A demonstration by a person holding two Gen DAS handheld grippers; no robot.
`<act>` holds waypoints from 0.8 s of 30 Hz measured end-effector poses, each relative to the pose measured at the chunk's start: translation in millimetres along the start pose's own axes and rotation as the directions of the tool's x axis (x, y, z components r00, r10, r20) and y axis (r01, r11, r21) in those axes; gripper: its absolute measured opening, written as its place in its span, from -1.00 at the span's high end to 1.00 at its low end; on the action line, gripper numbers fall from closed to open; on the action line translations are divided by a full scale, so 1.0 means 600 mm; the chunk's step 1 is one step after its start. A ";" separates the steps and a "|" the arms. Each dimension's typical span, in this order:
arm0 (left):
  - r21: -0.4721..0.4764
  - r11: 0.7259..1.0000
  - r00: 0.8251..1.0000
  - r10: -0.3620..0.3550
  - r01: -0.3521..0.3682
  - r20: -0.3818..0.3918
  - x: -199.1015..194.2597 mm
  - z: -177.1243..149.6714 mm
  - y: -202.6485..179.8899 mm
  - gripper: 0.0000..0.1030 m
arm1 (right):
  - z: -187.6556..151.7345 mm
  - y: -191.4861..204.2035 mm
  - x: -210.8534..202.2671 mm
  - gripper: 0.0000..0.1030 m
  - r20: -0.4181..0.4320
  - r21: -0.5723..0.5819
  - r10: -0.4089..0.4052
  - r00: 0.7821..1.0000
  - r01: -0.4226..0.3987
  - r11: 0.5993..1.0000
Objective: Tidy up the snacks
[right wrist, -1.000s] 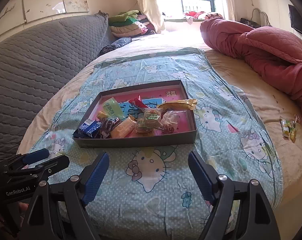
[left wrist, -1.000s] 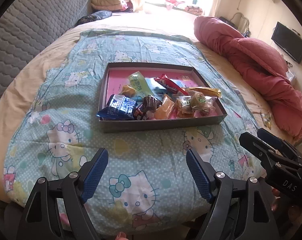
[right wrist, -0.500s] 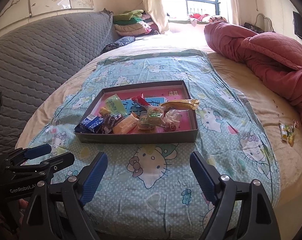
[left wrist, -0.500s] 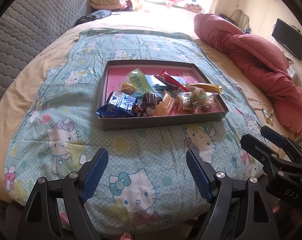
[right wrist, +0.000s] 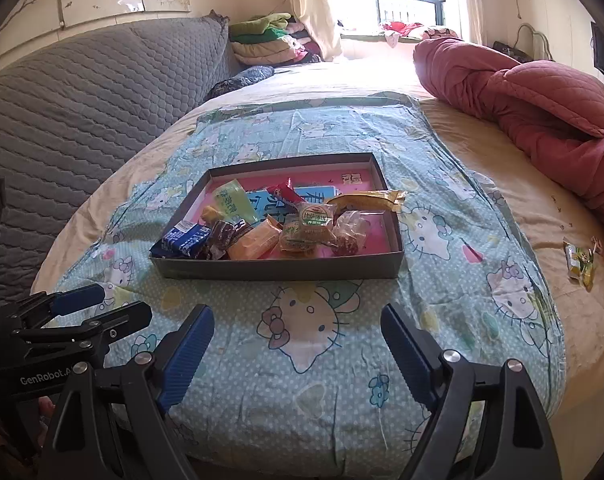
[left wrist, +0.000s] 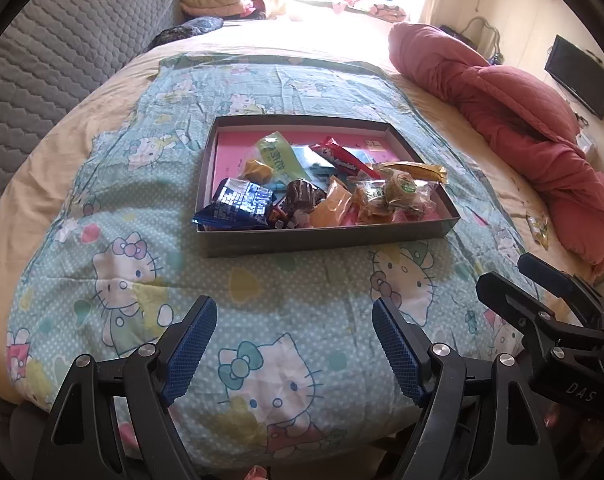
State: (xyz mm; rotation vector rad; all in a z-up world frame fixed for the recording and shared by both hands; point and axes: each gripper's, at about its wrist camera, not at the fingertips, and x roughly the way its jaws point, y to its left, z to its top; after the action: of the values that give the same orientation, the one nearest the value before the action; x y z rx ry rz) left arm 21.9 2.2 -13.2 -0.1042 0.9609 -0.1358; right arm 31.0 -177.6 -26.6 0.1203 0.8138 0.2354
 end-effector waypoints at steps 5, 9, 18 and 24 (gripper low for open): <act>0.000 1.000 1.000 0.000 0.000 -0.001 0.000 0.000 -0.001 -0.58 | -0.001 0.000 0.000 -0.66 -0.003 0.001 0.005 1.000 -0.005 1.000; -0.001 1.000 1.000 0.002 -0.002 0.003 0.000 0.000 0.000 -0.58 | -0.001 0.000 0.003 -0.76 -0.010 0.001 0.011 1.000 -0.011 1.000; -0.006 1.000 1.000 0.005 -0.005 0.003 0.001 0.000 0.002 -0.58 | -0.002 0.002 0.005 -0.86 -0.013 -0.006 0.018 1.000 -0.019 1.000; -0.007 1.000 1.000 0.005 -0.005 0.003 0.001 0.000 0.003 -0.58 | -0.003 0.004 0.005 -0.88 -0.016 -0.007 0.022 1.000 -0.023 1.000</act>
State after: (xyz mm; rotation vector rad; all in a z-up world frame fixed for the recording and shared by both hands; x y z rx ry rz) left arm 22.3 4.0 -13.9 -0.1083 0.9587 -0.1274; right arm 31.6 -174.4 -29.5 0.1216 0.8274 0.2605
